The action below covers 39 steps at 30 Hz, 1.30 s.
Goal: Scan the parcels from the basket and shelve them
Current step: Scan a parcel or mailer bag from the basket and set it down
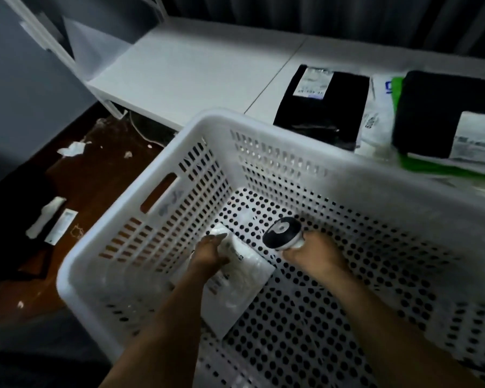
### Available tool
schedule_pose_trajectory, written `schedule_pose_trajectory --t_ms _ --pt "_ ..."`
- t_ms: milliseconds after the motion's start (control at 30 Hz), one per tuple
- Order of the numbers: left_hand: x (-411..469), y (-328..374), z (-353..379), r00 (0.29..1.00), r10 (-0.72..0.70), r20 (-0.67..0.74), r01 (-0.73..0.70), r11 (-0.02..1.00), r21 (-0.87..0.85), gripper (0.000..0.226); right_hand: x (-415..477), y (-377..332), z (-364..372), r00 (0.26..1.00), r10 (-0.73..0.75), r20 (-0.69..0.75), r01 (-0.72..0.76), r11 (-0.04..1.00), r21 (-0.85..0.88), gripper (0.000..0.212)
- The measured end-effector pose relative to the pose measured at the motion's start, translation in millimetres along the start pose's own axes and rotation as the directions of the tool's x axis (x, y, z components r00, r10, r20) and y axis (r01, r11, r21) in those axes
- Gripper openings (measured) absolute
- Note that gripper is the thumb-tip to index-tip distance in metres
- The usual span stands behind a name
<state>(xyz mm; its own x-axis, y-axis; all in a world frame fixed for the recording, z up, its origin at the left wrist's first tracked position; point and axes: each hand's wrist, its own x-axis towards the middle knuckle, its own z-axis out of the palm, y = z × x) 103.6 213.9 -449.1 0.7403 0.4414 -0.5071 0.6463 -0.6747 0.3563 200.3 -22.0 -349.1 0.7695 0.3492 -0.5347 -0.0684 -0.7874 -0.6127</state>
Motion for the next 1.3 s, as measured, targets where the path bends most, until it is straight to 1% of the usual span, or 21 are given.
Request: schedule_pose_trajectory --t_ms 33,100,200,300,367,400,500,533,567,633,667,767,867,967,1033,1133,1200,1300 --pt "5.0 3.6 3.1 1.0 0.006 0.016 -0.007 0.997 0.08 0.071 4.5 4.0 2.8 1.0 0.017 -0.005 -0.017 1.0 -0.009 0.024" --pt "16.7 6.0 6.5 0.999 0.019 0.032 -0.025 0.983 0.181 0.079 10.3 10.2 5.1 0.999 0.027 -0.021 -0.027 0.999 -0.02 0.025" --pt "34.3 1.6 10.0 0.994 0.073 0.083 -0.097 0.939 0.331 0.084 17.0 19.0 7.4 1.0 0.017 -0.024 -0.018 1.0 -0.016 0.025" --pt "39.9 -3.6 3.1 0.989 0.099 0.115 -0.141 0.874 0.464 0.09 18.1 23.7 7.5 1.0 0.004 -0.016 -0.003 1.0 0.027 0.023" --pt "39.5 0.3 -3.4 0.984 0.105 0.141 -0.162 0.851 0.499 0.087 15.2 24.6 6.2 1.0 -0.001 -0.015 0.002 0.999 0.053 0.022" --pt "37.7 4.9 -7.3 0.986 0.1 0.133 -0.152 0.869 0.472 0.079 13.6 24.4 5.6 1.0 -0.001 -0.012 0.002 0.998 0.067 0.022" --pt "30.4 18.0 -21.7 0.99 0.126 0.068 -0.142 0.92 0.365 0.037 9.0 19.6 2.9 1.0 0.002 0.003 -0.002 0.995 0.097 0.019" --pt "24.8 21.7 -28.9 0.988 0.142 0.056 -0.153 0.924 0.351 0.029 5.6 15.1 0.2 1.0 -0.005 0.004 0.004 0.994 0.109 0.019" --pt "19.1 26.1 -37.1 0.987 0.153 0.05 -0.161 0.927 0.338 0.027 3.2 10.1 -2.6 1.0 -0.017 0.009 0.016 0.991 0.133 0.02" --pt "4.7 34.7 -56.7 0.983 0.179 0.033 -0.179 0.922 0.342 0.03 -4.9 -1.5 -11.2 0.998 -0.057 0.016 0.053 0.982 0.18 0.02" --pt "-4.1 38.1 -66.7 0.981 0.195 0.003 -0.186 0.928 0.323 0.032 -10.3 -7.5 -16.2 0.997 -0.08 0.021 0.074 0.978 0.193 0.019" --pt "-31.6 42.5 -98.7 0.98 0.182 -0.081 -0.17 0.976 0.138 0.03 -33.2 -24.8 -36.5 0.991 -0.132 0.009 0.126 0.961 0.246 0.023" --pt "-70.4 46.8 -130.7 0.959 0.225 -0.17 -0.229 0.973 -0.001 0.025 -66.5 -36.7 -61.2 0.986 -0.155 -0.055 0.165 0.92 0.357 0.028" --pt "-114.2 62.5 -162.0 0.941 0.25 -0.229 -0.303 0.923 -0.236 0.014 -102.8 -44.5 -89.4 0.975 -0.201 -0.094 0.222 0.888 0.403 0.029" --pt "-147.5 76.0 -181.2 0.932 0.262 -0.252 -0.338 0.878 -0.338 0.007 -131.1 -49.4 -108.0 0.968 -0.232 -0.091 0.249 0.87 0.427 0.024" --pt "-191.5 99.4 -211.2 0.897 0.336 -0.288 -0.434 0.794 -0.425 0.016 -169.0 -53.4 -134.5 0.956 -0.272 -0.112 0.294 0.857 0.422 0.024" --pt "-221.2 114.6 -229.6 0.872 0.4 -0.281 -0.489 0.739 -0.464 0.017 -195.6 -56.2 -149.7 0.945 -0.298 -0.133 0.326 0.856 0.401 0.031" --pt "-261.3 138.2 -251.4 0.831 0.452 -0.325 -0.557 0.663 -0.501 0.023 -235.8 -61.1 -168.5 0.917 -0.383 -0.111 0.396 0.849 0.348 0.038"
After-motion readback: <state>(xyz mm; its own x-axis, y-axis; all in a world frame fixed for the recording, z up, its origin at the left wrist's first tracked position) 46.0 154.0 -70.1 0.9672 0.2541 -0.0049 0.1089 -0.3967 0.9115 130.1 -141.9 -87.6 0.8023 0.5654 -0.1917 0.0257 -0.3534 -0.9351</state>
